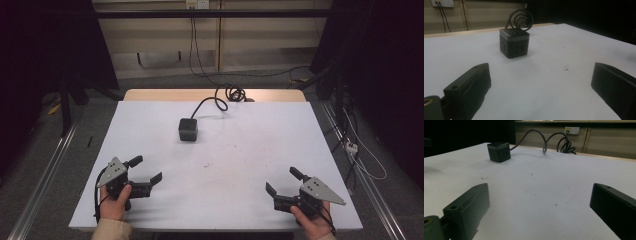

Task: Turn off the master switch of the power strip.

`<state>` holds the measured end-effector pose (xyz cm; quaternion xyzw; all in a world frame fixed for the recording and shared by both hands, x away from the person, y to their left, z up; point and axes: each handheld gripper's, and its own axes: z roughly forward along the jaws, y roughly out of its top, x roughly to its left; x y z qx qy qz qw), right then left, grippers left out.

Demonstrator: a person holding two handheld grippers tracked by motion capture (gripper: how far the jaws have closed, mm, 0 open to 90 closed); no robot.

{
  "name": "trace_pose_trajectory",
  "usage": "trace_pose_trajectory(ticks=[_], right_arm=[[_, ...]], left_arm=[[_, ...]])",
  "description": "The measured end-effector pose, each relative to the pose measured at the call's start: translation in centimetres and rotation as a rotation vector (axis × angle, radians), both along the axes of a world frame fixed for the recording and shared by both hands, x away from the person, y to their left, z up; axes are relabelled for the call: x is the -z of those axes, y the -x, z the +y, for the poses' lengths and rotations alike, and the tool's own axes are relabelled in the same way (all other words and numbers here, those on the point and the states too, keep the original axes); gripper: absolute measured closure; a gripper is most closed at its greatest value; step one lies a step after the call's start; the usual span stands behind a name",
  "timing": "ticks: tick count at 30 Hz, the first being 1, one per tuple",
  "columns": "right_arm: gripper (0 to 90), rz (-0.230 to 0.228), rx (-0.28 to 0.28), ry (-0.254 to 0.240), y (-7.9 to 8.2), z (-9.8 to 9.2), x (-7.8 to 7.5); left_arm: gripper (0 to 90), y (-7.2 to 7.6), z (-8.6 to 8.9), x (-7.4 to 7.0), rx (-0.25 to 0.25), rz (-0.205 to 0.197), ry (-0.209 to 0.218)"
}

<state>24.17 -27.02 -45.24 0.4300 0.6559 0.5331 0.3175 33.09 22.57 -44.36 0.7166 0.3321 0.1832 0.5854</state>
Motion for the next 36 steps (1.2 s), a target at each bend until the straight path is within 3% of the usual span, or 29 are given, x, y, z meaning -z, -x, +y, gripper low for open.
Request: trace_pose_trajectory(ticks=[13,17,26,36], right_arm=[[2.9,-0.012,0.005,-0.003,0.0,-0.1,-0.2],[3.0,-0.014,0.013,-0.003,-0.1,-0.3,-0.2],[3.3,-0.025,0.008,-0.001,0.1,-0.2,-0.4],[3.5,-0.022,0.007,0.0,-0.1,-0.4,-0.4]], left_arm=[[2.2,-1.5,-0.6,-0.1,-0.025,-0.006,0.02],[2.2,-2.2,-0.9,-0.4,-0.038,0.001,0.064],[2.5,-3.4,-2.0,-1.0,-0.044,-0.008,0.066],[3.5,-4.8,-3.8,-1.2,-0.025,-0.011,0.035]])
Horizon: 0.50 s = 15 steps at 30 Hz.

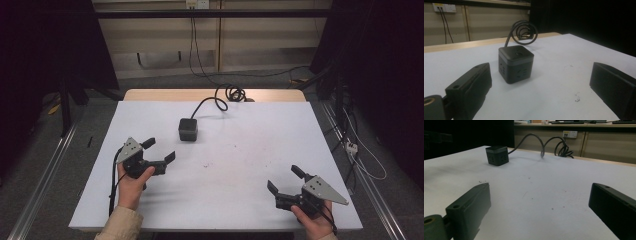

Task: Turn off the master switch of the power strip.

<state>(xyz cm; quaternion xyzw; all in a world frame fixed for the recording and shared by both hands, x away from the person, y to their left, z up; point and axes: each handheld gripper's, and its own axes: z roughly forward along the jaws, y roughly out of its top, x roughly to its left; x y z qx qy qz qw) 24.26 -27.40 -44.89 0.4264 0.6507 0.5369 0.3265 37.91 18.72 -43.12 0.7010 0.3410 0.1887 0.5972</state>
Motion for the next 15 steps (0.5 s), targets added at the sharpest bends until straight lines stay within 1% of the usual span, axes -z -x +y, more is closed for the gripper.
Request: trace_pose_trajectory(ticks=[2,4,6,8,10,15], right_arm=[[3.5,-0.003,0.004,-0.004,0.0,0.0,0.0],[3.6,-0.006,0.004,-0.004,0.0,0.0,-0.1],[3.6,-0.008,0.004,-0.006,-0.1,-0.1,-0.1],[3.6,-0.008,0.002,-0.006,-0.1,0.0,-0.1],[3.6,-0.01,0.0,-0.005,-0.1,0.0,-0.1],[3.7,-0.015,0.006,-0.011,-0.1,-0.1,-0.3]], left_arm=[[3.5,-0.3,-0.3,-0.1,0.004,0.005,0.006],[3.5,-0.6,-0.7,-0.1,0.008,0.001,0.009],[3.4,-0.9,-1.0,-0.2,0.004,0.005,0.006],[3.5,-1.2,-1.4,-0.3,0.014,0.012,0.008],[3.5,-1.6,-2.1,-0.5,0.024,-0.002,-0.011],[3.5,-2.0,-2.7,-0.6,0.032,-0.002,-0.006]])
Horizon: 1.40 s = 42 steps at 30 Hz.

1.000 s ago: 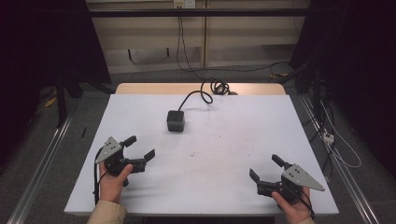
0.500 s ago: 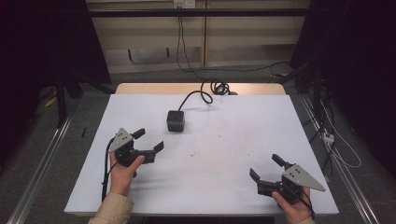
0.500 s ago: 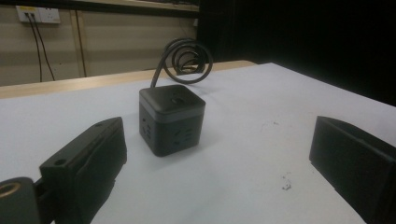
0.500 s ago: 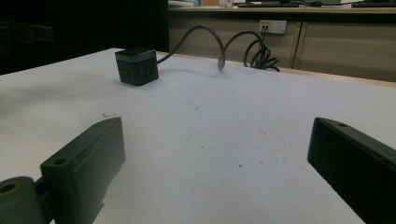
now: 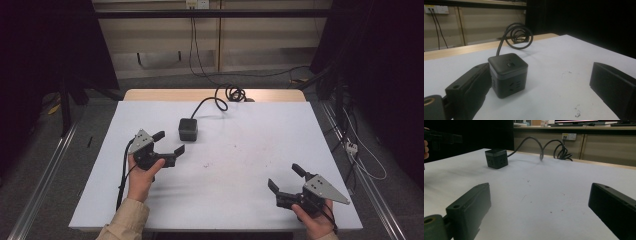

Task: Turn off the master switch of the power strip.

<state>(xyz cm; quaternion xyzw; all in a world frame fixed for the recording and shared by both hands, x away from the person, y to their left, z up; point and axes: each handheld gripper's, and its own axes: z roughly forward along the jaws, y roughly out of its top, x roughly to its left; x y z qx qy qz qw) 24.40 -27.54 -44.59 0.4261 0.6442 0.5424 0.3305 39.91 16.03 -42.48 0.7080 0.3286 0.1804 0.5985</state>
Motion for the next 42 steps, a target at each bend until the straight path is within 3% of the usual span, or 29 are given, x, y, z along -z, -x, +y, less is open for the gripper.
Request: trace_pose_trajectory(ticks=[9,18,24,26,42], right_arm=[[3.8,-0.003,-0.002,0.002,0.0,-0.1,0.0],[3.8,-0.001,-0.006,-0.003,-0.2,-0.1,0.0],[3.8,0.004,-0.015,0.001,-0.4,0.2,0.1],[3.7,0.006,-0.02,-0.003,-0.4,0.4,0.1],[3.7,-0.001,-0.052,-0.002,-1.0,1.2,-0.1]], left_arm=[[4.6,-0.6,-1.1,-0.1,0.014,-0.019,-0.028],[4.6,-0.9,-0.8,-0.2,-0.008,-0.018,-0.022],[4.5,-1.0,-0.7,-0.1,-0.022,-0.014,-0.039],[4.5,-0.9,-0.7,-0.2,-0.015,-0.016,-0.063],[4.4,-0.5,-0.7,-0.4,-0.027,0.005,-0.065]])
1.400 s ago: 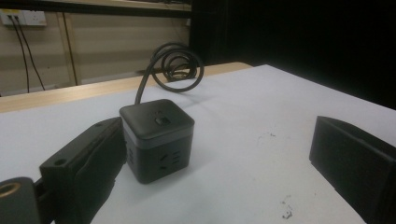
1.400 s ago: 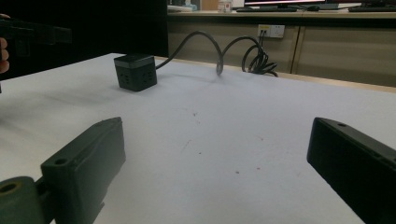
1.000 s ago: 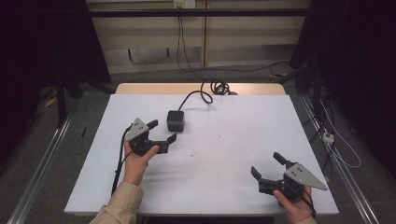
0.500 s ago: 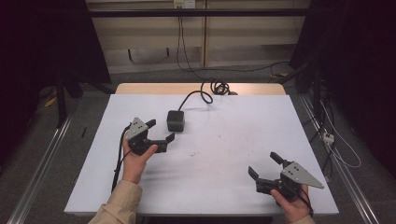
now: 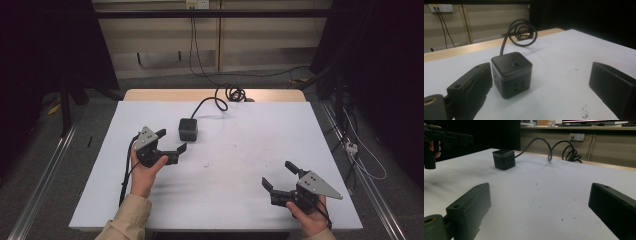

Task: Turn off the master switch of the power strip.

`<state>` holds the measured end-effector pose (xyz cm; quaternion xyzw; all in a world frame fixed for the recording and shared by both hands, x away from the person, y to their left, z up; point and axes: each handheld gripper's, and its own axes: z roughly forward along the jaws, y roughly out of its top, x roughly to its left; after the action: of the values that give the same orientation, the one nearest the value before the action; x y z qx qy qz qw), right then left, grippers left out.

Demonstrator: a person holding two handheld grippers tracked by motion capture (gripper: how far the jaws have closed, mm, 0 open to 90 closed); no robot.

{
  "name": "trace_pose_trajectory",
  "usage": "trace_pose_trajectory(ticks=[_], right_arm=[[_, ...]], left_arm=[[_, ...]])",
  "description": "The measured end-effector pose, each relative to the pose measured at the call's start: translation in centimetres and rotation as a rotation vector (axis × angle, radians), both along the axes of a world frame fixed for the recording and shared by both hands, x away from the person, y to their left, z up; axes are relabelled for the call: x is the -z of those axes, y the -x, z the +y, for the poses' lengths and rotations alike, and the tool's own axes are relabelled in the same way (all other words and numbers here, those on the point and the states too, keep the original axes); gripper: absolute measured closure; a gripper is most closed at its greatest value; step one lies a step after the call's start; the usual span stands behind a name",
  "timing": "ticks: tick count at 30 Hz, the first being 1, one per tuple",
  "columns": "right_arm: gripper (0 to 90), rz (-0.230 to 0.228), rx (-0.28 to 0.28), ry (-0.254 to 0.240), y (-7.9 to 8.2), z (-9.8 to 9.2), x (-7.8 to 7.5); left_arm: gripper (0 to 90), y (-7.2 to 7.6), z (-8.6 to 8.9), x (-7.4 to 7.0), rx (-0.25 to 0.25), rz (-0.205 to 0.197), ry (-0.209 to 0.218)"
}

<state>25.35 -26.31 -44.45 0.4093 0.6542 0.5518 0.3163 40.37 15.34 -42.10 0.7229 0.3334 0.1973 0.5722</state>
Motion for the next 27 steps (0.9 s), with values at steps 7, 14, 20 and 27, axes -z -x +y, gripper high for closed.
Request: trace_pose_trajectory(ticks=[7,14,20,27], right_arm=[[3.7,0.0,0.001,0.01,0.13,-0.11,-0.01],[3.8,0.001,-0.003,0.007,-0.1,0.06,-0.02],[3.8,0.007,-0.01,0.009,-0.34,0.23,0.05],[3.8,0.008,-0.012,0.003,-0.42,0.18,0.03]], left_arm=[[4.5,-0.46,0.0,0.22,-0.007,-0.003,0.007],[4.6,-0.49,0.33,0.21,-0.017,0.007,0.007],[4.6,-0.57,0.46,0.23,-0.02,0.007,0.007],[4.6,-1.0,0.75,0.46,-0.043,0.017,0.006]])
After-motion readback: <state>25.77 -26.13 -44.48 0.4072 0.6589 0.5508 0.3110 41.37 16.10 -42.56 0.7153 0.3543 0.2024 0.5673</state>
